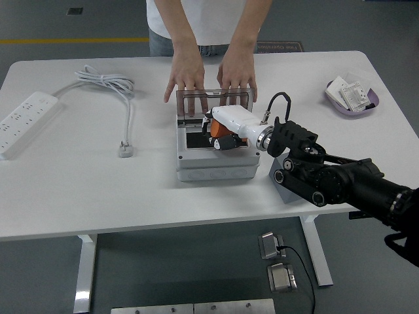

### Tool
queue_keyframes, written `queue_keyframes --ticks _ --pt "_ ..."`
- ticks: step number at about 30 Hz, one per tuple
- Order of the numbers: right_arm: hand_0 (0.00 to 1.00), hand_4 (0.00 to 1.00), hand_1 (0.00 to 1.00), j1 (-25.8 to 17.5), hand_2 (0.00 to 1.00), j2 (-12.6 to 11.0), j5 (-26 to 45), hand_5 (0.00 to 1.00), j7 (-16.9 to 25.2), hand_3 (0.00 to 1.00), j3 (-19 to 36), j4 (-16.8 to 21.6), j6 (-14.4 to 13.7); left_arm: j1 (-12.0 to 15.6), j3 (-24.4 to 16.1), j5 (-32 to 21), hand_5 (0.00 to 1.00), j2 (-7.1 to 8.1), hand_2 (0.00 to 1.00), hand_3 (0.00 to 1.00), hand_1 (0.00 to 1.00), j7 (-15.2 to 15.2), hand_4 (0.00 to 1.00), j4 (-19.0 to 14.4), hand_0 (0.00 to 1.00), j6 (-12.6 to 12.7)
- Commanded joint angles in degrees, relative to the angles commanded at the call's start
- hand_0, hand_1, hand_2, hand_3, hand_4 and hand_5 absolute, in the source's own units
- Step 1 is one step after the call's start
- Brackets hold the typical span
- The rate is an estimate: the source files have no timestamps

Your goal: Fetch the battery,place it into the box,close the lid of the box

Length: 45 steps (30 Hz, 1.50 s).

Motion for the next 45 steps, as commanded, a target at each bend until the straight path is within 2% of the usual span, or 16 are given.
queue_keyframes --ticks 4,5,10,11,16,17,22,23,35,45 --pt "0.456 0.356 0.447 -0.11 0.482 0.00 0.34 0.067 0.52 0.510 0.02 -0.21 0.36 0.05 -0.09 0.05 0.221 0.00 0.727 0.649 0.739 0.03 0.641 -0.02 0.654 0.04" --pt "0.438 0.628 0.538 -0.12 0.588 -0.01 0.42 0.157 0.63 0.625 0.00 -0.23 0.39 0.06 -0.10 0.06 0.220 0.00 0.727 0.648 0.739 0.03 0.641 -0.03 0.655 0.04" --pt "0.438 0.628 0.538 -0.12 0.588 -0.04 0.66 0.157 1.10 0.625 -0.05 -0.24 0.28 0.02 -0.04 -0.03 0.220 -0.03 0.727 0.648 0.739 0.01 0.641 -0.04 0.655 0.05" --pt "0.465 0.867 0.561 -0.11 0.607 -0.04 0.68 0.328 1.15 0.628 -0.05 -0.22 0.28 0.02 -0.03 -0.05 0.218 -0.03 0.727 0.648 0.740 0.00 0.641 -0.04 0.655 0.05" --pt "0.465 0.867 0.561 -0.13 0.607 -0.05 0.81 0.328 1.06 0.628 -0.05 -0.11 0.40 0.02 -0.08 0.00 0.218 -0.05 0.727 0.648 0.740 0.04 0.641 -0.05 0.655 0.05" --pt "0.485 0.938 0.575 -0.15 0.612 -0.06 0.84 0.419 1.01 0.665 -0.04 -0.06 0.43 0.03 -0.09 0.00 0.218 -0.05 0.726 0.648 0.739 0.04 0.641 -0.05 0.656 0.05" --pt "0.485 0.938 0.575 -0.31 0.612 -0.31 1.01 0.419 0.31 0.665 0.26 0.92 0.72 0.11 -0.12 0.01 0.218 -0.08 0.726 0.648 0.739 0.06 0.641 -0.05 0.656 0.06" --pt "0.567 0.976 0.588 -0.38 0.620 -0.46 1.19 0.477 0.07 0.666 0.41 1.38 0.90 0.13 -0.12 -0.01 0.216 -0.09 0.726 0.648 0.740 0.05 0.639 -0.05 0.656 0.06" --pt "0.555 0.998 0.588 -0.49 0.627 -4.45 2.78 0.508 -3.08 0.675 4.50 11.94 3.71 0.41 0.10 -0.50 0.215 -0.15 0.726 0.647 0.741 -0.04 0.638 -0.03 0.657 0.06" --pt "0.557 0.998 0.588 0.70 0.628 -5.95 2.24 0.532 -4.73 0.671 8.02 16.28 5.08 0.64 0.16 -0.69 0.213 -0.13 0.726 0.647 0.741 -0.08 0.637 -0.02 0.657 0.04"
